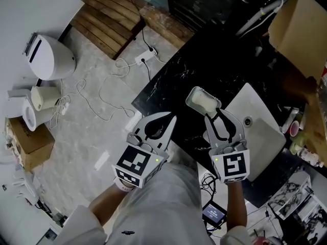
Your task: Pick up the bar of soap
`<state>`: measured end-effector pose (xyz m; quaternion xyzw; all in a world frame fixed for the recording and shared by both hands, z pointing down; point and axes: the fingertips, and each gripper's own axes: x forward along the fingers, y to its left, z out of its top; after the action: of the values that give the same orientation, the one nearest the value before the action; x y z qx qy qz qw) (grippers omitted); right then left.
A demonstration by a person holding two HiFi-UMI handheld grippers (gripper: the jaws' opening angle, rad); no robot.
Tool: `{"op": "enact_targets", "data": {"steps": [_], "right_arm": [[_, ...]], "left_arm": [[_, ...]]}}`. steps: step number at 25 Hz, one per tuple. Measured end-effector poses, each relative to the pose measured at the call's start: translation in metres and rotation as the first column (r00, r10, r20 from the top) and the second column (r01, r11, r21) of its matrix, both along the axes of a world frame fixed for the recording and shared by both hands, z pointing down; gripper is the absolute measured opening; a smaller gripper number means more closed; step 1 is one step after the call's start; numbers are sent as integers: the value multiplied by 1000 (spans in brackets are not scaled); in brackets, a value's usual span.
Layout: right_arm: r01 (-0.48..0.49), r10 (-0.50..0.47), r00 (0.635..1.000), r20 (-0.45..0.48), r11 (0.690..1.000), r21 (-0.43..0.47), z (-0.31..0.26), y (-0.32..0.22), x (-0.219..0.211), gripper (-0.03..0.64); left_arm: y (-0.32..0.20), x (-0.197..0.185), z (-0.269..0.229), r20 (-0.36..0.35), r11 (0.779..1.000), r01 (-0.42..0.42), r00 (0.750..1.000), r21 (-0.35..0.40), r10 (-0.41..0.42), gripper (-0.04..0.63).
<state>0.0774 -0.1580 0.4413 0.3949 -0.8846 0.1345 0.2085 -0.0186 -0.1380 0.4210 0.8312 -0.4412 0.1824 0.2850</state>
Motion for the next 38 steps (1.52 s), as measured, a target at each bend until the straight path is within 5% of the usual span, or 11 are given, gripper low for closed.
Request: {"op": "enact_targets", "data": {"steps": [8,16,25,38], "right_arm": [[135,-141,986,-88,989,-64,33,-5,-10,178],[254,-286,934,-212,953,-167,73,-14,-17,192],[363,-437,844,-310,892,-270,101,-15,-20,195],[399,-555,730,-399,820,-410,126,-10,-23,199]], "left_arm": [[-2,2,23,-3,1000,-7,1000,-27,7,6],[-6,5,43,-15,998,-1,1000,-57,0,6],[-10,2,61,-25,996,16,1000,-85,-18,6],[-19,6,74,-44,993,22,999,-117,-27,6]]}}
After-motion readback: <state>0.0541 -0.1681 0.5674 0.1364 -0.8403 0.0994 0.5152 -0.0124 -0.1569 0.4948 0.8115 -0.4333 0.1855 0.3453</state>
